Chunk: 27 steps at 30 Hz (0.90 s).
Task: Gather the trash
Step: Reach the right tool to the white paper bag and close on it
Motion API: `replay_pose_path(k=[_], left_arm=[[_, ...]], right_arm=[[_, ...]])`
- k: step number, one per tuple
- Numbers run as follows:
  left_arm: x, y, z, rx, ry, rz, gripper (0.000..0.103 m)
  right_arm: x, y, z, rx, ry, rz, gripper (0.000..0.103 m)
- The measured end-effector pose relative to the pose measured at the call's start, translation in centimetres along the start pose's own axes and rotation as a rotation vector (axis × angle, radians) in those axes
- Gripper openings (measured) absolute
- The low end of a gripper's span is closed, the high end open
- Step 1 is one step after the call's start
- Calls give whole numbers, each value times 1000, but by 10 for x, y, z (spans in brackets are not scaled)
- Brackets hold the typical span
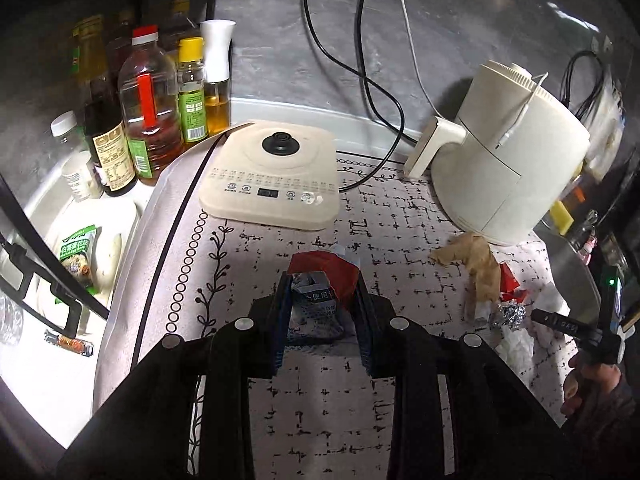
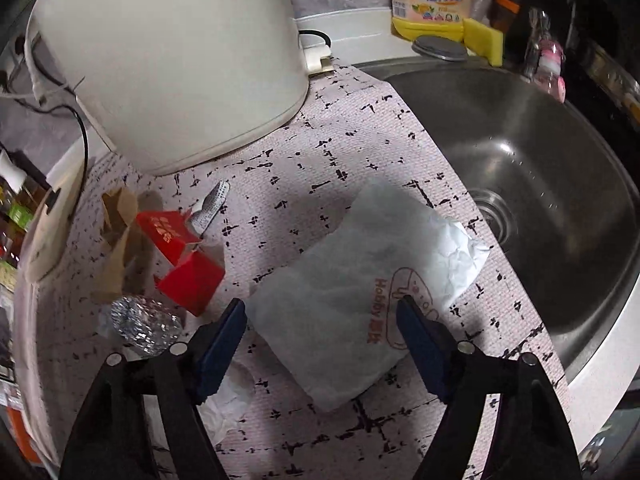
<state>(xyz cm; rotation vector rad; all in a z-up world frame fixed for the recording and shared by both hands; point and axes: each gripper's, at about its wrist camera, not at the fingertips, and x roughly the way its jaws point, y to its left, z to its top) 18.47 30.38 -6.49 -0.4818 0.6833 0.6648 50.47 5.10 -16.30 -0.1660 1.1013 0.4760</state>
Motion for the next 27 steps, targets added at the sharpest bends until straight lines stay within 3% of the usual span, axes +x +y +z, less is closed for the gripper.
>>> replay_pose_path(k=[1,4,6,8,19,27], left_arm=[[1,-1,-1,2,2,0,29],[2,-4,-4,9,7,-7,29],[2,-5,-5,13,11,-14,29],[1,-8,-7,22,12,-24,29],[-2,-2,-9,55,16,-93,29],[1,0,-10,105,24,-198,29]], right_arm=[[0,2,-1,-20,-5,-24,67],[-3,0,-4,-36,-22,-73,43],[-5,-4,-3,-30,-23,-75,16],[-6,-11,-2,-12,-5,-53,7],[-39,-11,-23,66,-51,-23,5],[-78,11,-53,88,-97,9,4]])
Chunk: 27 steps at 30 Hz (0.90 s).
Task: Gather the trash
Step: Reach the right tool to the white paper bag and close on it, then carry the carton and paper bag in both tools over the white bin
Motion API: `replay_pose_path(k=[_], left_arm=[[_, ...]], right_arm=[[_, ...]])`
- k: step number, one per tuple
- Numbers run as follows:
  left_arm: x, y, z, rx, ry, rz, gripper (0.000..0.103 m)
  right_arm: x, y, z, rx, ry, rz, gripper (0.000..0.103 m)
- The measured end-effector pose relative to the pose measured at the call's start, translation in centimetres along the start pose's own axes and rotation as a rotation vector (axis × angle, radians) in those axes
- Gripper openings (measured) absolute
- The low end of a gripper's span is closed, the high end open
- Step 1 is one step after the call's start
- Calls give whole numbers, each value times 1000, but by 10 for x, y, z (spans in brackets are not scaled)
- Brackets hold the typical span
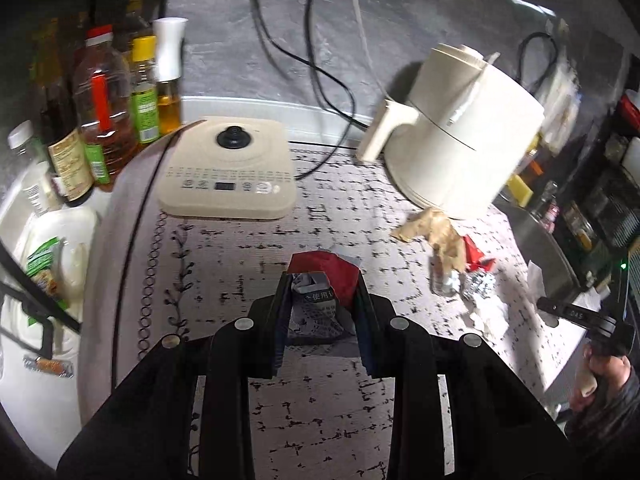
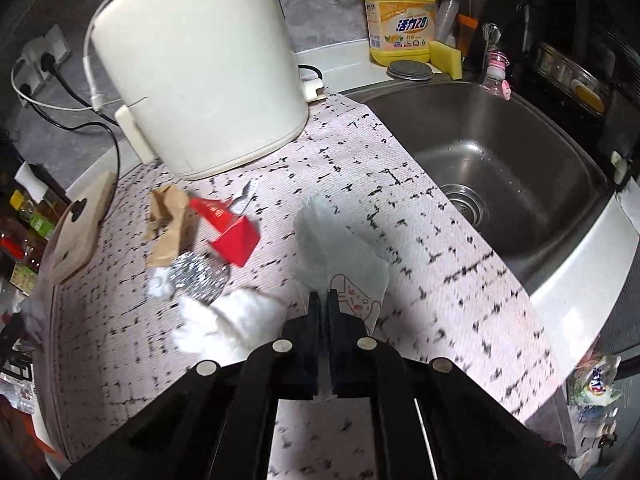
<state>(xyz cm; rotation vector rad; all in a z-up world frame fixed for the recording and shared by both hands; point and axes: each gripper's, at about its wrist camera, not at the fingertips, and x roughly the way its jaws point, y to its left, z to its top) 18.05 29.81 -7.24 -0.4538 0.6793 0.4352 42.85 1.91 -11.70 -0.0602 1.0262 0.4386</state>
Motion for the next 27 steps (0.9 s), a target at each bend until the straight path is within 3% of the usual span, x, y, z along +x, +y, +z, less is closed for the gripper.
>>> replay_pose_path(k=[7,15,21,27], left_arm=[[19,-28,-7,82,36,-136,29],[27,-87,-21,191,84,-270,29],[24,-133,-32,253,92,-328,29],[11,-190,-64,315,105,-358,29]], right_arm=[[-48,-1,-39,55,-42,28,4],[-88,-46,-72,172,-61,-28,4],[-113,-87,-93,247,-89,-55,4],[-137,-137,-127,303,-101,-61,4]])
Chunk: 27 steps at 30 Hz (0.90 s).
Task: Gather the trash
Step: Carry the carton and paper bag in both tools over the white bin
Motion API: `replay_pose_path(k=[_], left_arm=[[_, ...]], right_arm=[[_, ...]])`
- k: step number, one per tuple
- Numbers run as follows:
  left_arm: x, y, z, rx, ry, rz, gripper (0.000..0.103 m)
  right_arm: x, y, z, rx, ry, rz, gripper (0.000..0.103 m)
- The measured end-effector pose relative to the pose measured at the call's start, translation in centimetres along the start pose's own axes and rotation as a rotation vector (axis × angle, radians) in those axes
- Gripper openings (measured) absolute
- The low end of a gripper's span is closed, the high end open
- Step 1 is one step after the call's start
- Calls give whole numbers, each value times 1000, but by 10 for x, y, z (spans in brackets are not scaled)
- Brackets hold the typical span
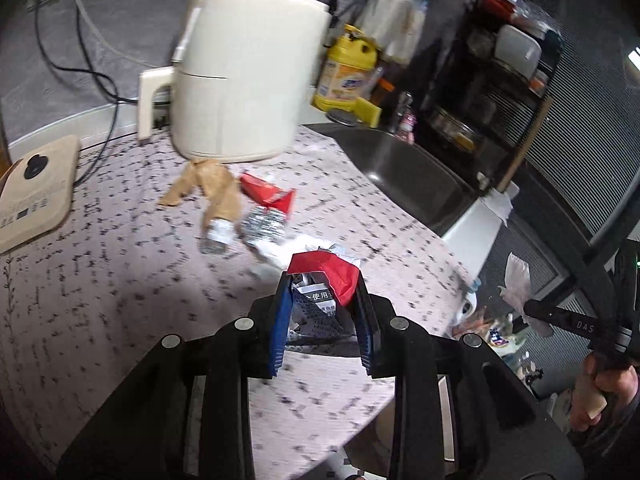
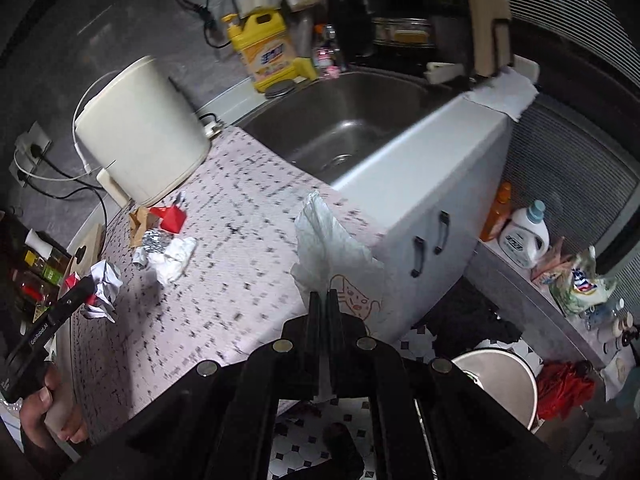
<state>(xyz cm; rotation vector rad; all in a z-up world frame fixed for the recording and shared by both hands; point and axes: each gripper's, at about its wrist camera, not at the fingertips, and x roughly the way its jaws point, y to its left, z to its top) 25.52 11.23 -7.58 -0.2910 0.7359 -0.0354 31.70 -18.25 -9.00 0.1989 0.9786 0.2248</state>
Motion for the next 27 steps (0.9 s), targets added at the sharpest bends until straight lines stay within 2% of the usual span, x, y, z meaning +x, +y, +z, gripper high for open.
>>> replay_pose_path(k=[7,10,16,19,20,21,22,23,27], left_arm=[[4,-84,-36,36,45,-31,29],[3,-113,-54,66,65,-41,29],[11,-152,-93,77,131,-31,29],[12,-168,-111,87,154,-29,29],[12,-173,-116,90,159,-28,29],[12,-178,-122,92,164,-27,29],[12,-183,-125,94,168,-26,29],[12,-187,-129,96,173,-25,29],[15,-205,-142,112,188,-33,29]], right_arm=[[-29,-90,-35,53,38,-22,4],[-31,-129,-58,81,83,-33,4],[-20,-180,-99,115,177,-31,5],[-12,-200,-118,140,230,-22,9],[-8,-205,-122,149,251,-17,21],[-6,-211,-127,159,267,-8,47],[-6,-218,-132,169,263,-2,55],[-7,-222,-135,167,255,-7,58],[-13,-243,-142,191,251,-11,57]])
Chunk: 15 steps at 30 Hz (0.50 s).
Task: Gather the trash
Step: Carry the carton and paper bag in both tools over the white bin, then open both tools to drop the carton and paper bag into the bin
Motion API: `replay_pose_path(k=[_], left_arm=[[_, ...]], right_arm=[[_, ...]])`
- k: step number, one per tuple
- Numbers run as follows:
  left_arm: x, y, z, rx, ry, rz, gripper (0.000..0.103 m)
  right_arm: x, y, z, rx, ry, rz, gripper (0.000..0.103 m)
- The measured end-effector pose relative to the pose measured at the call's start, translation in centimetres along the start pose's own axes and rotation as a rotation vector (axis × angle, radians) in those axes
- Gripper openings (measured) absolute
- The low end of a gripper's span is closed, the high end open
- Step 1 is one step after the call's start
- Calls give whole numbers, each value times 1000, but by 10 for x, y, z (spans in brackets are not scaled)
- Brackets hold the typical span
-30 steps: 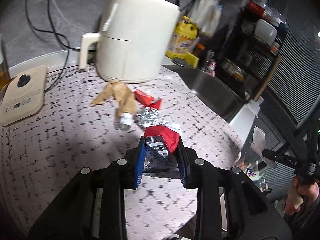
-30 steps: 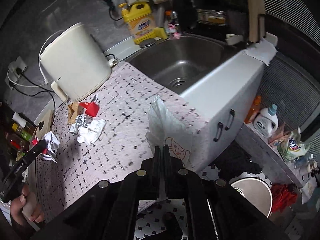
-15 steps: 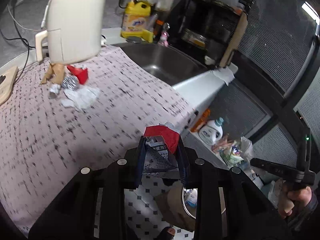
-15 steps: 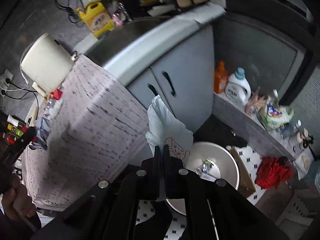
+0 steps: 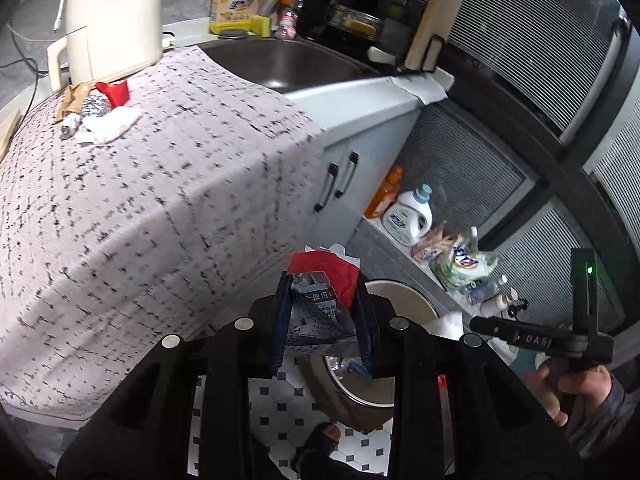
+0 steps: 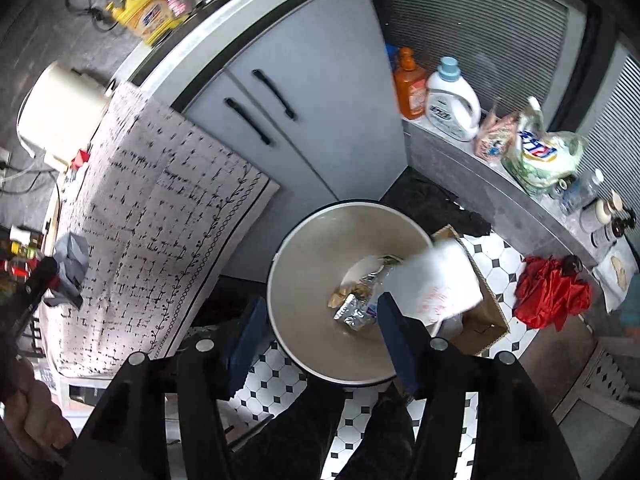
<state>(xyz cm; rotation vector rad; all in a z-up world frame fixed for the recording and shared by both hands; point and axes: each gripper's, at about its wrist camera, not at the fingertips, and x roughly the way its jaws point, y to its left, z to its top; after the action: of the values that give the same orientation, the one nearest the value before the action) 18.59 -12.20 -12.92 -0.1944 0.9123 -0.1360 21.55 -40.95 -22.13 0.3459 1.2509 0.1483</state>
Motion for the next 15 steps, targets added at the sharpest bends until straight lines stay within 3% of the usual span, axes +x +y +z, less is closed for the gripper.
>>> replay_pose_path(k=[8,15], left_arm=[[23,-41,-8,42,32,-67,29],[60,-76,-18,82,116,-151,31]], right_arm=[[-32,-32,-5,35,-45,-1,57],[-60,-65,-15,99,-79,-50,57]])
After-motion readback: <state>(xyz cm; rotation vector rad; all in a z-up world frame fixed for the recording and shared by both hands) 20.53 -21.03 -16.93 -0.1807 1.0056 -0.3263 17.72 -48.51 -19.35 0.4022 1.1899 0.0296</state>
